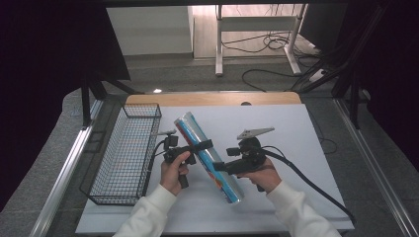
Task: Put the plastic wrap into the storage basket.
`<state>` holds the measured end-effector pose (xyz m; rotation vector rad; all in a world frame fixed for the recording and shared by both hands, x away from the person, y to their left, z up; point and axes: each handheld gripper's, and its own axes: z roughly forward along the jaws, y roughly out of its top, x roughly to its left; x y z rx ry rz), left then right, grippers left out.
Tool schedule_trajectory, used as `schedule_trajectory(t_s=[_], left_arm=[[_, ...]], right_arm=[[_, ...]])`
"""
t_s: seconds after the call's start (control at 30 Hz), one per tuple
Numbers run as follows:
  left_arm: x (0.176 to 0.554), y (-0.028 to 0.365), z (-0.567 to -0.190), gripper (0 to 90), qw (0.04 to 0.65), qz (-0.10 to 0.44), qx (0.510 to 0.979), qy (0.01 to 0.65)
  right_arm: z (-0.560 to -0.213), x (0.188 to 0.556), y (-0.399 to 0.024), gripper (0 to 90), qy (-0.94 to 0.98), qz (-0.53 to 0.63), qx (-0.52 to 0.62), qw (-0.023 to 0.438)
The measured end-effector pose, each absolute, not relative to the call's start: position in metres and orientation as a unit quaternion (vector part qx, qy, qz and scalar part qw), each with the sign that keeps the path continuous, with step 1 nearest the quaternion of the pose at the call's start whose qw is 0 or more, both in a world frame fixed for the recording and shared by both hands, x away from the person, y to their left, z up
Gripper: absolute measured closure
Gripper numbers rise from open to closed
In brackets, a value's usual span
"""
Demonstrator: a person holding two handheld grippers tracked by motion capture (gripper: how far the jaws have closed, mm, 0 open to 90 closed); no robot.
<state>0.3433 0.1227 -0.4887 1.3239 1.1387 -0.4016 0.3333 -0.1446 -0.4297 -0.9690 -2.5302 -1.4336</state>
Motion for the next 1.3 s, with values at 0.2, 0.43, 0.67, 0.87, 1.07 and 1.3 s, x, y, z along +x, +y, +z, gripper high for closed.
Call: schedule_trajectory(t_s=[0.2, 0.43, 0.67, 0.87, 1.07, 1.3], left_arm=[[0.339, 0.138, -0.478, 32.2, 0.642, -0.186, 0.563, 0.486], [0.335, 0.152, -0.472, 32.2, 0.648, -0.184, 0.557, 0.485], [0.331, 0.164, -0.467, 32.2, 0.653, -0.181, 0.553, 0.484], [0.328, 0.171, -0.463, 32.2, 0.651, -0.173, 0.558, 0.484], [0.325, 0.178, -0.461, 32.2, 0.648, -0.166, 0.561, 0.487], [0.322, 0.187, -0.456, 32.2, 0.645, -0.155, 0.567, 0.488]], right_arm=[[-0.424, 0.327, -0.181, 12.1, -0.810, -0.486, -0.326, 0.029], [-0.438, 0.328, -0.219, 12.4, -0.805, -0.475, -0.355, -0.005], [-0.457, 0.333, -0.237, 12.6, -0.813, -0.446, -0.373, -0.037], [-0.467, 0.336, -0.243, 12.7, -0.817, -0.429, -0.383, -0.046], [-0.473, 0.337, -0.243, 12.7, -0.822, -0.417, -0.384, -0.053], [-0.476, 0.336, -0.244, 12.7, -0.829, -0.402, -0.381, -0.080]])
